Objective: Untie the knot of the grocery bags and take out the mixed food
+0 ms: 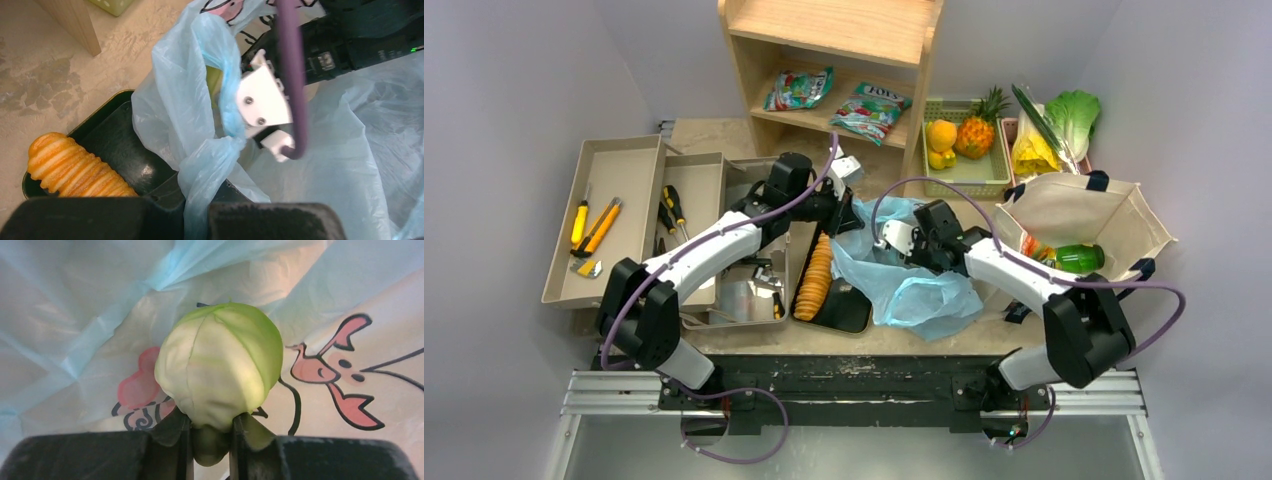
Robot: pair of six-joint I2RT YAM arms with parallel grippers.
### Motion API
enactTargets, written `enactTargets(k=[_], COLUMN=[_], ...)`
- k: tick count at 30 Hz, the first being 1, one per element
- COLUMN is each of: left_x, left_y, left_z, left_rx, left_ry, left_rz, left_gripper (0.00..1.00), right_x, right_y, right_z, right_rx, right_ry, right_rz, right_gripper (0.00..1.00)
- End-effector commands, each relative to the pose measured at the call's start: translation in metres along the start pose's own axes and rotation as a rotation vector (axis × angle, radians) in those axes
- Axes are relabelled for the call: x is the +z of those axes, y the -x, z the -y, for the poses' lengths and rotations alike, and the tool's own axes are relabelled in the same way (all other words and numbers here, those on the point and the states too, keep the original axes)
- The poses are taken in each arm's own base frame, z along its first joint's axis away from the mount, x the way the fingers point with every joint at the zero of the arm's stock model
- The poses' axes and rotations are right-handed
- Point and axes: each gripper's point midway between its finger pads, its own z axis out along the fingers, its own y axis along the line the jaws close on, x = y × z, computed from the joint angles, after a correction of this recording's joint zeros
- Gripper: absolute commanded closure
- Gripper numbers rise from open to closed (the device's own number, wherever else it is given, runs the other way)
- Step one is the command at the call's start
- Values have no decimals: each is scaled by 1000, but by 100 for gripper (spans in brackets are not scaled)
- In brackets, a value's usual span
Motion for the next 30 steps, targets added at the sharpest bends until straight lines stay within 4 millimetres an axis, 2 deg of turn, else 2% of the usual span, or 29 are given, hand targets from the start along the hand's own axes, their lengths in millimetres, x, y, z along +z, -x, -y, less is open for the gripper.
enactTargets(k=[1,11,17,22,25,28,30], left_x=[1,7,8,3,1,1,0], left_y=[15,8,7,8,7,8,11], left_z=[-5,-15,-15,-21,-24,-23,-21], left_rx=[28,-11,-41,-78,-93,-87,-86], left_ry=[18,53,56,65,63,57,47], left_rz=[22,0,-5,0,2,3,8], left_gripper=[100,100,100,100,100,100,100], right_x=[-33,-135,-185,-233,-263,-297,-314], right_y=[25,86,123,144,154,164,162], right_z=[-12,-19,-2,25,47,81,119], right_rx=[-41,-10,75,162,283,415,521], right_ry=[66,171,154,102,67,-17,-163], right_rz=[166,503,670,768,811,871,894], right_gripper=[100,100,100,100,100,100,100])
